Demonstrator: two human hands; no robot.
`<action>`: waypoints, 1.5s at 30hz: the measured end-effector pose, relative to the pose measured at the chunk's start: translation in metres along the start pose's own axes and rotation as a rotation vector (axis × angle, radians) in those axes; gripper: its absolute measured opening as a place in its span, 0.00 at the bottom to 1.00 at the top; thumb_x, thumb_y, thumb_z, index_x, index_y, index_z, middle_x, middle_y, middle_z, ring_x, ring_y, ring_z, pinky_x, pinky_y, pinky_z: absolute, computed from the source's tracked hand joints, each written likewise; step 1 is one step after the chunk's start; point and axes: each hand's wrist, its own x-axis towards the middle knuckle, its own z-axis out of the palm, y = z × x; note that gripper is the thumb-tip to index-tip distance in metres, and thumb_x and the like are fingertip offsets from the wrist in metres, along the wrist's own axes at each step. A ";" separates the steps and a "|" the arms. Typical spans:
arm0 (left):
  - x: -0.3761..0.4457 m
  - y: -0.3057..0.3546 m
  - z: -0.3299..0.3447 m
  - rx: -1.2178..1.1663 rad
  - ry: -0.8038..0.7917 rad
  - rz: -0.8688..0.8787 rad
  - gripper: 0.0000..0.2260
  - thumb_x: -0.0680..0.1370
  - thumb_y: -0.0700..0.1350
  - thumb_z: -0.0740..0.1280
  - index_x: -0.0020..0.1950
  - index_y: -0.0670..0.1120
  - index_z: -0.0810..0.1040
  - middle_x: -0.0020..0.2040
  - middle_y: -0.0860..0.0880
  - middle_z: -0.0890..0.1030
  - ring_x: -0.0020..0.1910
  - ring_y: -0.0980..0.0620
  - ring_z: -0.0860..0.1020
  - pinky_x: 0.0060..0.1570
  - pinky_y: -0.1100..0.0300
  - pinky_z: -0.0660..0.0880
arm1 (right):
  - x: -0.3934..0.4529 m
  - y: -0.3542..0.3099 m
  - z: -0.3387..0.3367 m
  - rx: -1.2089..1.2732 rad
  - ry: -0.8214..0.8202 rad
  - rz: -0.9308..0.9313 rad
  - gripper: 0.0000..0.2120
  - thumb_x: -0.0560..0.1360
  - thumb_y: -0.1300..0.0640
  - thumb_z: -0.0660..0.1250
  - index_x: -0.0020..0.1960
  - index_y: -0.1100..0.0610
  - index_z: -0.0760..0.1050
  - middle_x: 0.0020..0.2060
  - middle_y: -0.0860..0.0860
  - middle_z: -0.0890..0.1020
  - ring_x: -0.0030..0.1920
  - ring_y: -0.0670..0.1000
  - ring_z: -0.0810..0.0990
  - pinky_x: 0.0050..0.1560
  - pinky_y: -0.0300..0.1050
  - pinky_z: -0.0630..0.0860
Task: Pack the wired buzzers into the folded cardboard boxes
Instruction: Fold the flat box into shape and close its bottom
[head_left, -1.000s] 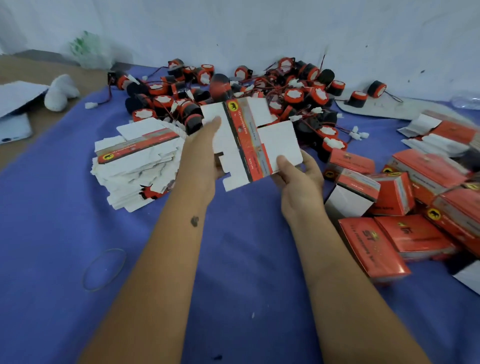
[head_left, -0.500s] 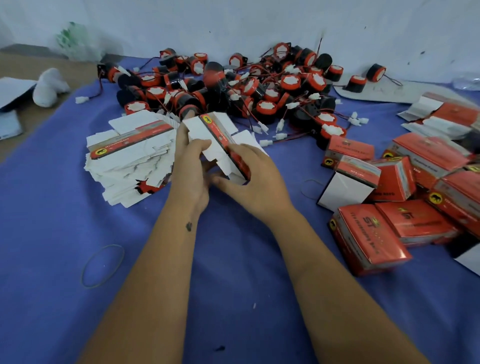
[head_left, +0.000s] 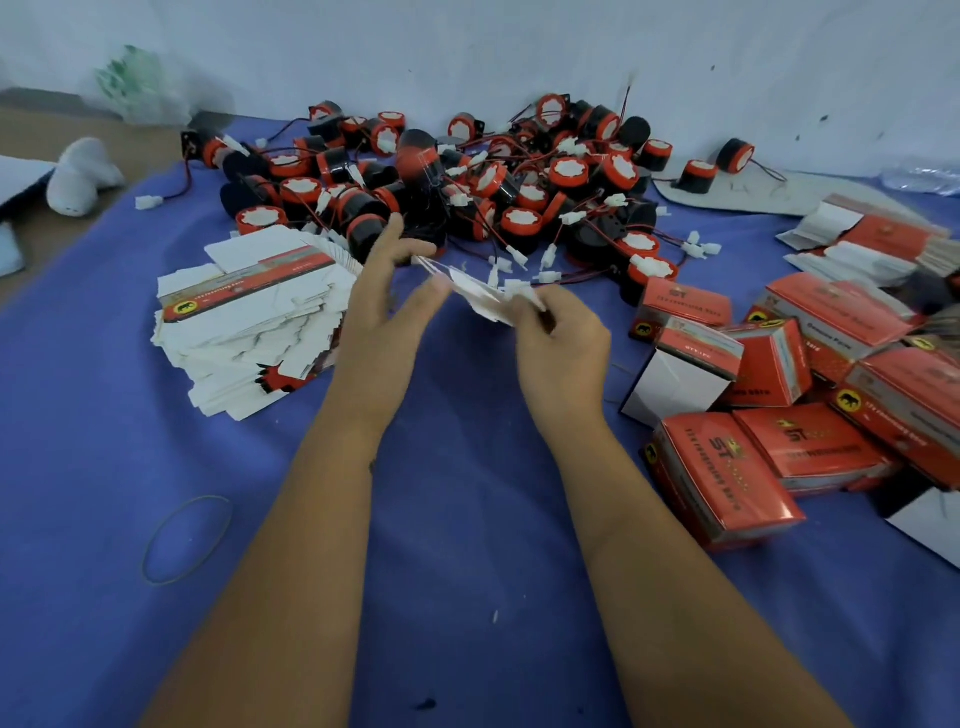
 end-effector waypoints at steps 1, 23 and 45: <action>0.000 -0.001 -0.001 0.107 -0.046 0.066 0.16 0.74 0.59 0.65 0.61 0.61 0.75 0.76 0.63 0.62 0.73 0.67 0.59 0.69 0.64 0.60 | 0.003 -0.001 -0.002 0.058 0.061 0.057 0.12 0.79 0.60 0.64 0.36 0.56 0.72 0.31 0.47 0.74 0.32 0.42 0.69 0.32 0.35 0.63; -0.002 0.006 0.017 0.005 0.238 0.112 0.08 0.85 0.52 0.51 0.55 0.59 0.70 0.51 0.62 0.77 0.51 0.67 0.75 0.50 0.72 0.70 | -0.007 -0.019 0.006 0.446 -0.167 -0.034 0.13 0.73 0.48 0.66 0.58 0.43 0.73 0.59 0.46 0.76 0.61 0.49 0.74 0.60 0.49 0.74; 0.004 -0.003 0.021 -0.360 -0.049 -0.049 0.21 0.79 0.43 0.61 0.71 0.56 0.71 0.68 0.52 0.76 0.65 0.53 0.76 0.56 0.60 0.76 | 0.000 -0.012 0.007 0.664 -0.290 0.331 0.10 0.80 0.51 0.59 0.58 0.47 0.75 0.53 0.48 0.82 0.50 0.45 0.81 0.46 0.39 0.79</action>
